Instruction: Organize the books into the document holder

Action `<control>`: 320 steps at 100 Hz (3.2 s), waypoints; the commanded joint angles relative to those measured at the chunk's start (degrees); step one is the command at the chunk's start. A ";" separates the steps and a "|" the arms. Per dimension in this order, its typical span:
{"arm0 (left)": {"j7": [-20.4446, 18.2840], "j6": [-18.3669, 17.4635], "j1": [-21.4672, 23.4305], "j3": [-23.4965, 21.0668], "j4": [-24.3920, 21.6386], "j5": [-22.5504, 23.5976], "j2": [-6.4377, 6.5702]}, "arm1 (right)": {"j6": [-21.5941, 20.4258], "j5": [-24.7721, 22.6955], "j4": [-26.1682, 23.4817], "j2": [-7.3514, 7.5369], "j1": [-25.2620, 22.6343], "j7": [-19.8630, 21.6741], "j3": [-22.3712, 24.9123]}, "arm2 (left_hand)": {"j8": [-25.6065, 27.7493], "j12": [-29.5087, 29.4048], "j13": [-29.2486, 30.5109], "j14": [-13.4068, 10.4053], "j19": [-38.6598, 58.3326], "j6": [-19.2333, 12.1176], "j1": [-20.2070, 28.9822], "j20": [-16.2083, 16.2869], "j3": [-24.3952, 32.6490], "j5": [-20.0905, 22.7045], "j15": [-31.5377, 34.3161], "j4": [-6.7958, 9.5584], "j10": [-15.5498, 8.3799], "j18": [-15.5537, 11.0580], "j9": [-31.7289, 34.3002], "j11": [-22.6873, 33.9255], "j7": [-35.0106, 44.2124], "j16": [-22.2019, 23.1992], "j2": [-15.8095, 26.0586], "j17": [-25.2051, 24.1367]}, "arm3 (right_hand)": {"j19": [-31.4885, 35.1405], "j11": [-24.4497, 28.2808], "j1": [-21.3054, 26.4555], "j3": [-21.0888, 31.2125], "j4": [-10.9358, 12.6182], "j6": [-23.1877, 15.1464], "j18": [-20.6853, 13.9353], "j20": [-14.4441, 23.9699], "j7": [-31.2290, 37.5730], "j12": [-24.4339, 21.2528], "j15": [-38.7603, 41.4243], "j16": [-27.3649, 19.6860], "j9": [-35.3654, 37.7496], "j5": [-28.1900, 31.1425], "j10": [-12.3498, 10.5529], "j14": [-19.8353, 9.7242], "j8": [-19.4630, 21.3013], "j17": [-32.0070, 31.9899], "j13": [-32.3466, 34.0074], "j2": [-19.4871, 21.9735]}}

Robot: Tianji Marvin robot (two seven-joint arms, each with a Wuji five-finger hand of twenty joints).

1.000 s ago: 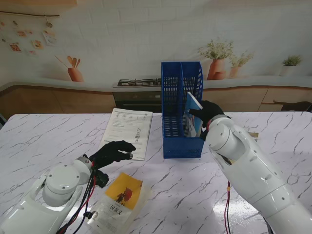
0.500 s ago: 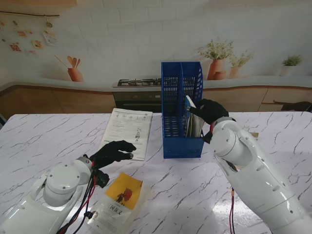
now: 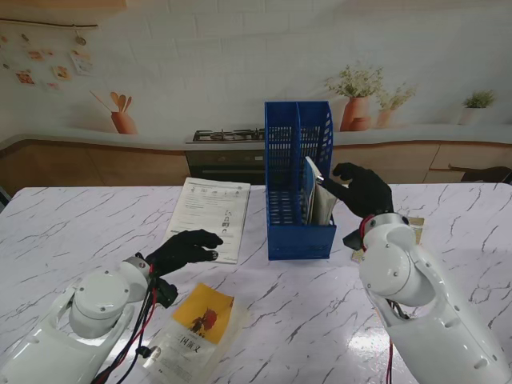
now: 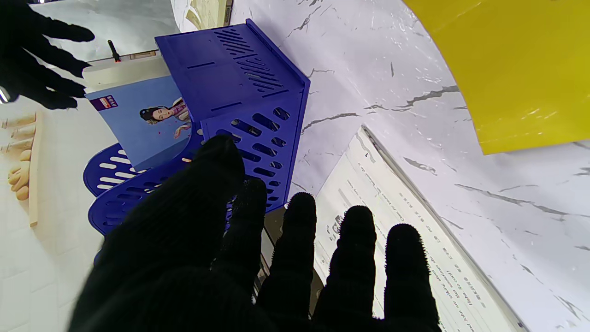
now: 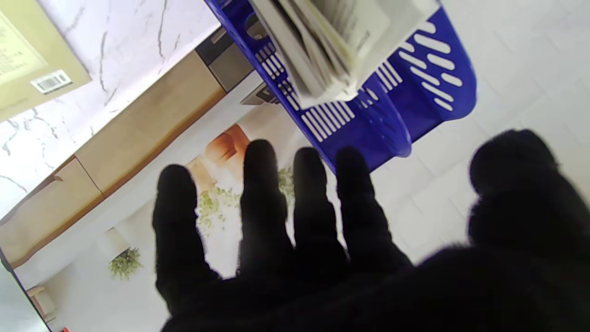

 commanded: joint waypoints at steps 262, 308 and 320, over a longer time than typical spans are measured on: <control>4.67 2.64 25.50 -8.52 -11.77 20.43 0.66 | -24.83 9.24 1.34 1.91 -22.19 7.43 8.34 | -7.82 -0.79 27.98 5.26 22.89 0.85 3.88 8.94 -20.22 23.70 22.53 0.66 1.60 7.73 28.06 8.29 14.35 3.70 12.17 22.42 | 3.46 6.83 2.75 4.31 1.77 -3.41 -1.70 2.44 2.41 6.35 8.19 4.49 1.79 1.75 -1.53 -2.01 2.65 1.96 4.74 -0.61; 0.90 1.87 19.40 -2.67 -8.87 13.55 1.30 | -27.66 11.57 2.91 2.97 -21.81 12.65 7.48 | -5.70 -4.74 39.18 6.39 33.03 7.14 -0.05 5.82 -14.19 27.88 31.97 1.48 7.62 6.97 33.09 11.92 13.84 -1.62 14.03 42.43 | 4.49 5.56 1.79 5.79 1.57 -3.85 -1.95 2.59 2.58 5.66 7.57 4.36 3.06 2.65 -1.78 -2.19 2.35 3.03 5.77 -0.75; -0.14 0.27 17.35 -1.09 -7.35 11.54 1.44 | -28.00 12.06 3.12 3.18 -21.79 13.70 7.33 | -5.56 -4.86 38.69 6.46 32.77 7.21 -0.16 5.20 -14.16 27.62 31.84 1.50 7.70 7.07 32.62 11.79 13.49 -1.94 14.29 41.93 | 4.66 5.52 2.16 5.63 1.52 -3.57 -2.14 2.52 2.61 5.60 7.39 4.27 3.30 2.95 -1.49 -2.19 2.22 3.16 5.90 -0.38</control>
